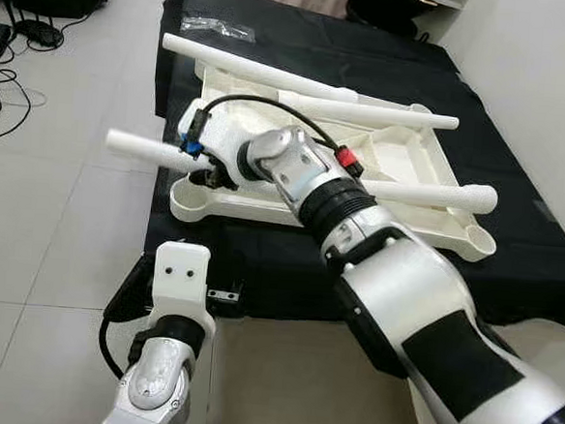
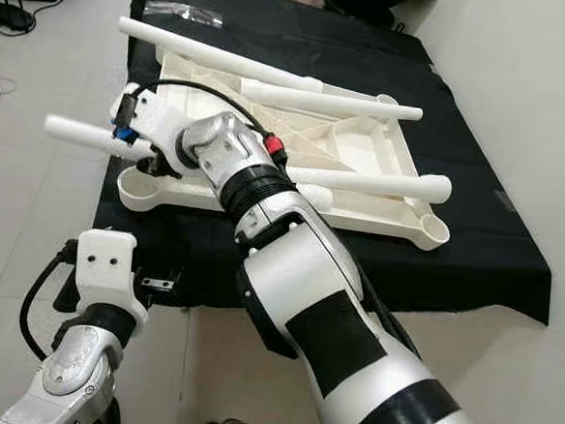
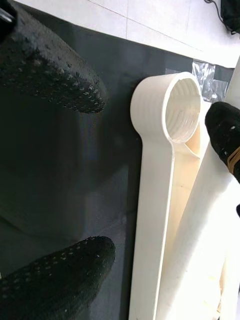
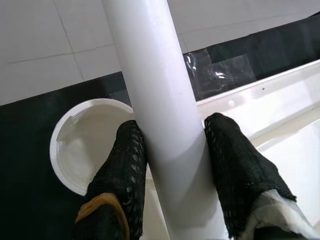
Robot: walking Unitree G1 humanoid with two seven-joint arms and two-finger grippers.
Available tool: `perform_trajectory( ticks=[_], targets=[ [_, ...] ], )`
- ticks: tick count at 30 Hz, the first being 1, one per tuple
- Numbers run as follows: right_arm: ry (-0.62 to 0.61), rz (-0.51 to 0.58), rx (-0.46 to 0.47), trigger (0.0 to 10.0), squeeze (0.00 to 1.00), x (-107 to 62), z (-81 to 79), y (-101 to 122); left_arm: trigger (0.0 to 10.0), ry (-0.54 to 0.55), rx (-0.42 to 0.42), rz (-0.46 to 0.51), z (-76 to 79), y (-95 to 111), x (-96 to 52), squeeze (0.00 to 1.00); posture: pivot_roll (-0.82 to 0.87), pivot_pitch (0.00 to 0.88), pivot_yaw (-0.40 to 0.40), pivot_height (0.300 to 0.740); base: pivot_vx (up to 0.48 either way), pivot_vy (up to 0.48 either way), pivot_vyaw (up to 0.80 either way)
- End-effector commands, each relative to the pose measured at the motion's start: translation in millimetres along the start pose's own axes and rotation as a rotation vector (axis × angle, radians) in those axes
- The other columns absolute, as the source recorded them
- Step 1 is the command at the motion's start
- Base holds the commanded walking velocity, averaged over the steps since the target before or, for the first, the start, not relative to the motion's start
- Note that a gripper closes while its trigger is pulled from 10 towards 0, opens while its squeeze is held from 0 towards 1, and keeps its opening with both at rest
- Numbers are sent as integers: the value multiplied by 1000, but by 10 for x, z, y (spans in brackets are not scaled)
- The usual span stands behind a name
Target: Building children table
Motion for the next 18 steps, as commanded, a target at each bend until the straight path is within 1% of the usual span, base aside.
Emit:
perform_trajectory(
  ticks=[1,3,4,5,6,7,8,10,11,13,14,15,16,18],
  targets=[
    [1,34,75,0,0,8,-13,2,10000,-83,-130,-5,344,30,-96,0,-98,160,-281,740,0,0,0],
    [-47,86,137,0,0,-27,74,85,10000,-81,-124,2,326,37,-79,0,-92,153,-274,740,0,0,0],
    [-47,86,137,0,0,-27,74,85,10000,-81,-124,2,326,37,-79,0,-92,153,-274,740,0,0,0],
    [-122,155,169,0,0,-101,221,192,10000,-80,-118,10,306,46,-57,0,-81,138,-260,740,0,0,0],
    [-122,155,169,0,0,-101,221,192,10000,-80,-118,10,306,46,-57,0,-81,138,-260,740,0,0,0],
    [-175,206,174,0,0,-174,341,275,10000,-79,-115,14,295,52,-44,0,-81,138,-260,740,0,0,0],
    [-249,251,182,0,0,-285,502,354,10000,-79,-112,20,279,58,-27,0,-79,129,-254,740,0,0,0],
    [-348,286,185,0,0,-461,726,435,10000,-85,-114,25,253,53,-3,0,-77,117,-245,740,0,0,0],
    [-348,286,185,0,0,-461,726,435,10000,-85,-114,25,253,53,-3,0,-77,117,-245,740,0,0,0],
    [-432,303,177,0,0,-672,949,486,10000,-87,-104,24,233,37,21,0,-73,101,-230,740,0,0,0],
    [-432,303,177,0,0,-672,949,486,10000,-87,-104,24,233,37,21,0,-73,101,-230,740,0,0,0],
    [-463,312,176,0,0,-753,1027,503,10000,-86,-98,24,222,31,34,0,-69,96,-228,740,0,0,0],
    [-463,312,176,0,0,-753,1027,503,10000,-86,-98,24,222,31,34,0,-69,96,-228,740,0,0,0],
    [-530,353,201,0,0,-951,1199,552,10000,-77,-86,30,184,35,70,0,-61,83,-217,740,0,0,0]
  ],
)
Point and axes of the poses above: a point about 5 cm out from each wrist's last joint towards the gripper, its own x axis pointing out of the wrist towards the gripper, its own y axis along the axis of the wrist's last joint, z = x × y, the point moved 2 cm from there along x, pointing out of the wrist towards the gripper, and after that the axes turned 14 degrees about -x, right-handed, at the moved point
